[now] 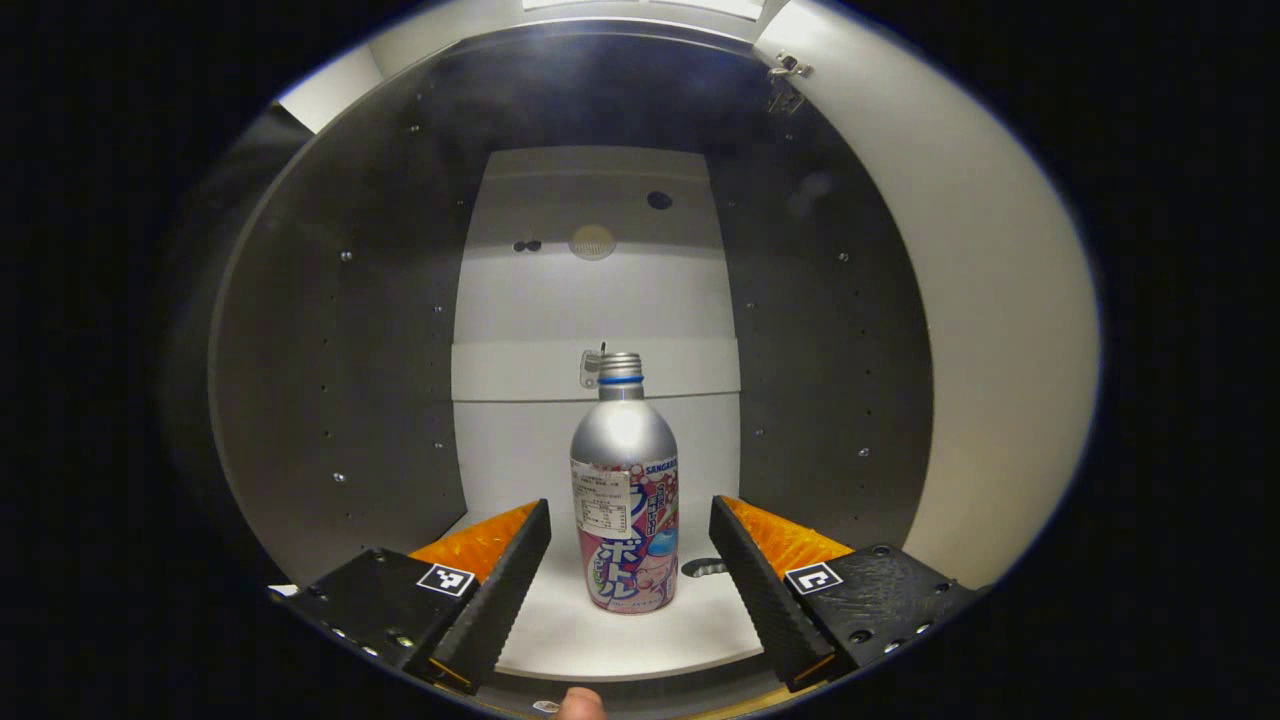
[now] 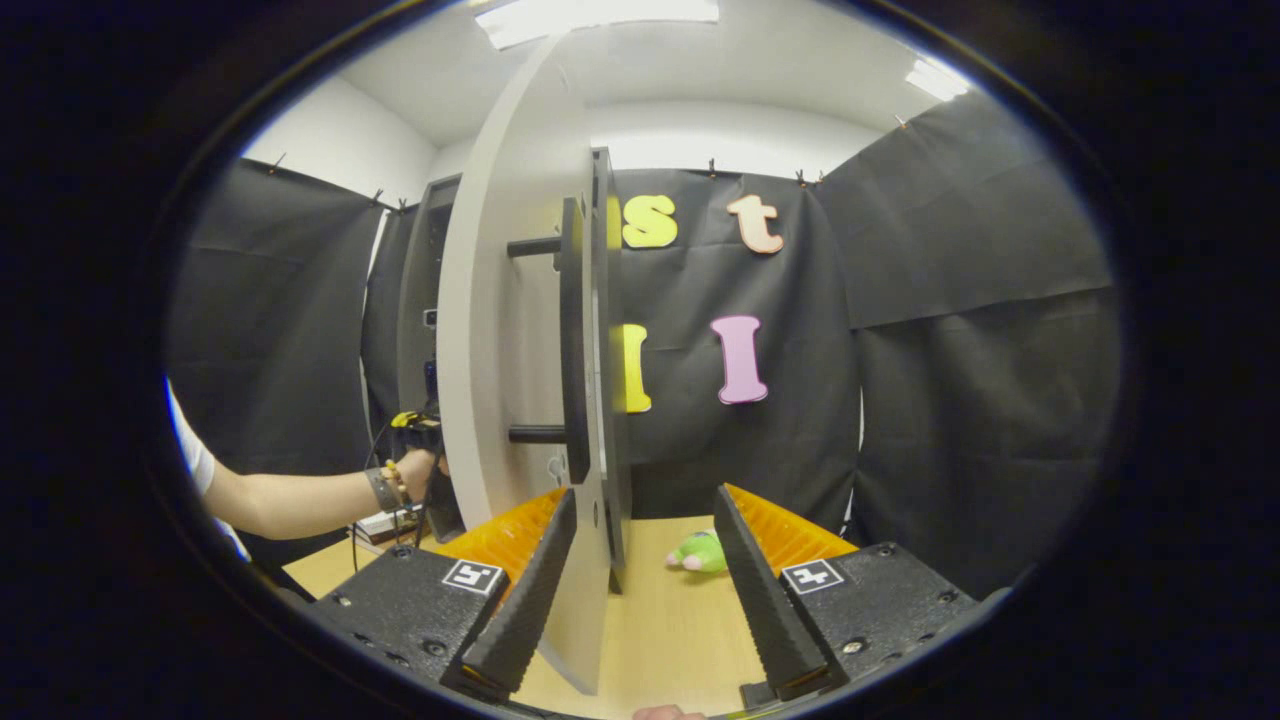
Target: Open the cabinet door with the right hand, grasp the bottle in the cabinet with the left hand and place it on the coaster, then close the cabinet door with the right hand.
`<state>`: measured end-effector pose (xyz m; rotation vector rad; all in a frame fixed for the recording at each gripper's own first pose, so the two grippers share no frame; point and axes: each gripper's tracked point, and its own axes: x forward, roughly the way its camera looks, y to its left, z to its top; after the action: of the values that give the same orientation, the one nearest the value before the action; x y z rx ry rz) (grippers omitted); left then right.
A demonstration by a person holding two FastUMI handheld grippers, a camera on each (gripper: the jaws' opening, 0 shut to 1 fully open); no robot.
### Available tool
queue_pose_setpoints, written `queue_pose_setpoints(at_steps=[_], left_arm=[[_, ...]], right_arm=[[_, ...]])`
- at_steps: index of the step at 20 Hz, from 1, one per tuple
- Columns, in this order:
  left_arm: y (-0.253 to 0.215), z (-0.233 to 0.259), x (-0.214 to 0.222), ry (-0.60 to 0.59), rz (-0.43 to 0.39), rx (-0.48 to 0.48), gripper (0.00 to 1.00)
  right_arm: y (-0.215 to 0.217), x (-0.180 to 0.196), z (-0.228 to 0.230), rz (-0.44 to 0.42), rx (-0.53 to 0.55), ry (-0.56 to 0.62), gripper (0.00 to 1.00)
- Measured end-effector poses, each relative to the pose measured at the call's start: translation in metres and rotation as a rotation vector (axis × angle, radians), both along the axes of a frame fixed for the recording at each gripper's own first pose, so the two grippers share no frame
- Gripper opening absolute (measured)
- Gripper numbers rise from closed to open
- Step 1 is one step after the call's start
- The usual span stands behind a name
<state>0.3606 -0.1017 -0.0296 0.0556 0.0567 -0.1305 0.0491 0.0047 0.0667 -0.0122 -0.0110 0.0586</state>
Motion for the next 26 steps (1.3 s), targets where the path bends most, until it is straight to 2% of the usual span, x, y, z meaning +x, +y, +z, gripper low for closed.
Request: queue_pose_setpoints(at_steps=[5, 9, 12, 16, 22, 26], left_arm=[[0.001, -0.016, 0.026, 0.044, 0.021, -0.029, 0.97], [-0.003, -0.009, 0.028, 0.014, 0.015, -0.059, 0.97], [-0.009, -0.005, 0.025, 0.025, -0.025, -0.082, 0.81], [-0.008, 0.006, 0.018, -0.002, -0.032, -0.077, 0.77], [0.013, 0.055, -0.054, -0.109, -0.065, -0.083, 0.76], [0.043, 0.055, -0.128, -0.116, -0.050, -0.059, 0.76]], right_arm=[[-0.001, 0.010, -0.004, -0.015, 0.008, 0.013, 0.87], [-0.002, 0.010, -0.006, -0.017, 0.014, 0.011, 0.87], [-0.003, 0.012, -0.005, -0.015, 0.016, 0.008, 0.87], [-0.002, 0.013, -0.008, -0.013, 0.016, 0.012, 0.87], [-0.003, 0.015, -0.011, -0.001, 0.016, 0.011, 0.87], [-0.003, 0.016, -0.010, 0.007, 0.004, 0.001, 0.87]])
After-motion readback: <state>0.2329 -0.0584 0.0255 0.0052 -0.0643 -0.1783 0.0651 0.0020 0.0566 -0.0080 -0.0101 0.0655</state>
